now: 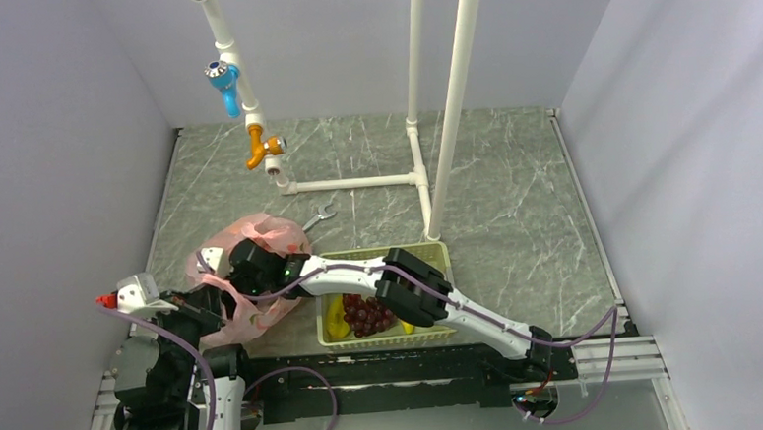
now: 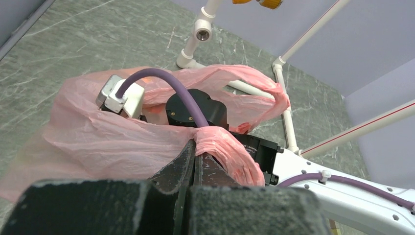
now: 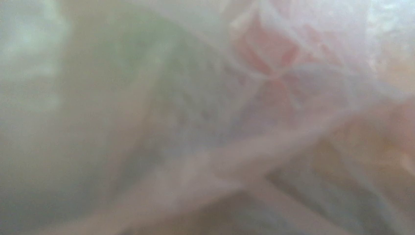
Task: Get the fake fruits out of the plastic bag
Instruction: Take out the fake fruit from the plastic bag.
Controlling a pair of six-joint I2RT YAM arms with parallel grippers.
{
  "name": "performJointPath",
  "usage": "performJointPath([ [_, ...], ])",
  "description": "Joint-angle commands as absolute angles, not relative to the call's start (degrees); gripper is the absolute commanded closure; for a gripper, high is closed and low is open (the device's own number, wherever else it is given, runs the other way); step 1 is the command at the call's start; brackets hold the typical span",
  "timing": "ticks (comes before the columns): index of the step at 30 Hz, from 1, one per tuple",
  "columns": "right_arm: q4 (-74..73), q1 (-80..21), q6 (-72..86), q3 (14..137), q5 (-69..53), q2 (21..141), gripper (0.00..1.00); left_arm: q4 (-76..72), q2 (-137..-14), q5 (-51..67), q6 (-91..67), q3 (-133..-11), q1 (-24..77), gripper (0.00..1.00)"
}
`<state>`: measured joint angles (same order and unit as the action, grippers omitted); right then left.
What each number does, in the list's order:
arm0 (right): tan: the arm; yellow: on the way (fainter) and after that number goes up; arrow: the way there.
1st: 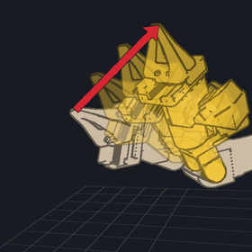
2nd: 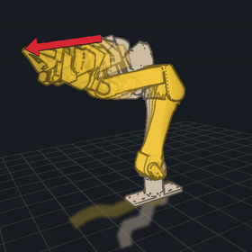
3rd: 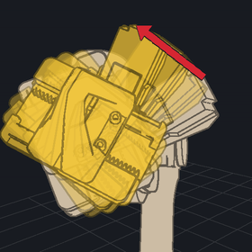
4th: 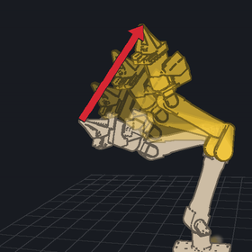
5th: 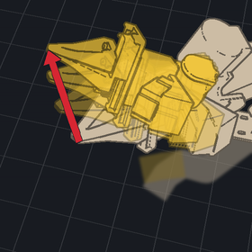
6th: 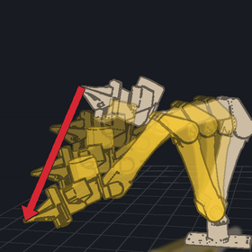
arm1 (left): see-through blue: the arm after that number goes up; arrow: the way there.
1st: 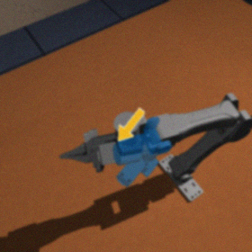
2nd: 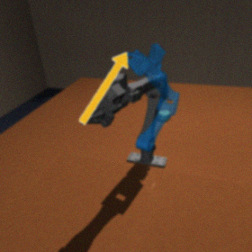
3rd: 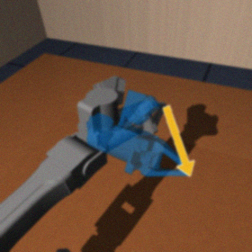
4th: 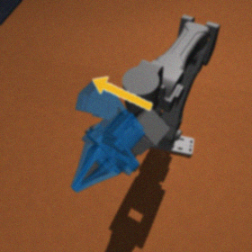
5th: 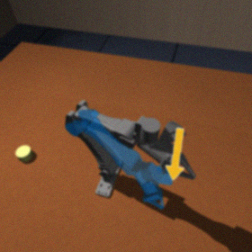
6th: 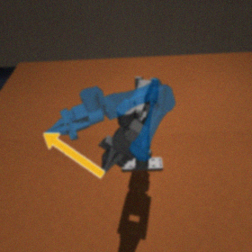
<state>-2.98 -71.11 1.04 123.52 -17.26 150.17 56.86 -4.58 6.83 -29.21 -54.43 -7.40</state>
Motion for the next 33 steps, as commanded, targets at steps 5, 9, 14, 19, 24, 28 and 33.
performJointPath([
  [5,-2.5,-70.19,3.82,121.47,-15.88,144.68,0.68,55.48,-2.89,7.46,-30.06,-54.64,-7.28,1.0],
  [9,-1.84,-68.54,6.62,118.46,-16.7,139.11,0.84,57.7,-1.78,5.05,-28.92,-55.0,-7.29,1.0],
  [14,-1.9,-66.16,9.7,113.77,-17.64,132.61,0.99,59.65,-0.23,2.33,-28.11,-53.77,-7.29,1.0],
  [19,-2.12,-65.85,9.97,107.91,-16.41,126.3,1.0,61.13,4.03,0.18,-28.67,-51.64,-7.27,1.0],
  [24,-0.71,-65.81,10.36,99.95,-13.26,118.82,1.0,62.85,7.53,-2.16,-29.67,-49.23,-7.25,1.0],
  [28,-0.27,-65.83,11.02,95.09,-11.94,114.86,1.0,63.44,10.2,-2.04,-30.85,-47.09,-7.28,1.0],
  [33,-1.28,-65.79,11.73,91.5,-10.83,110.8,1.0,63.45,11.77,-2.3,-30.57,-47.14,-7.29,1.0],
])
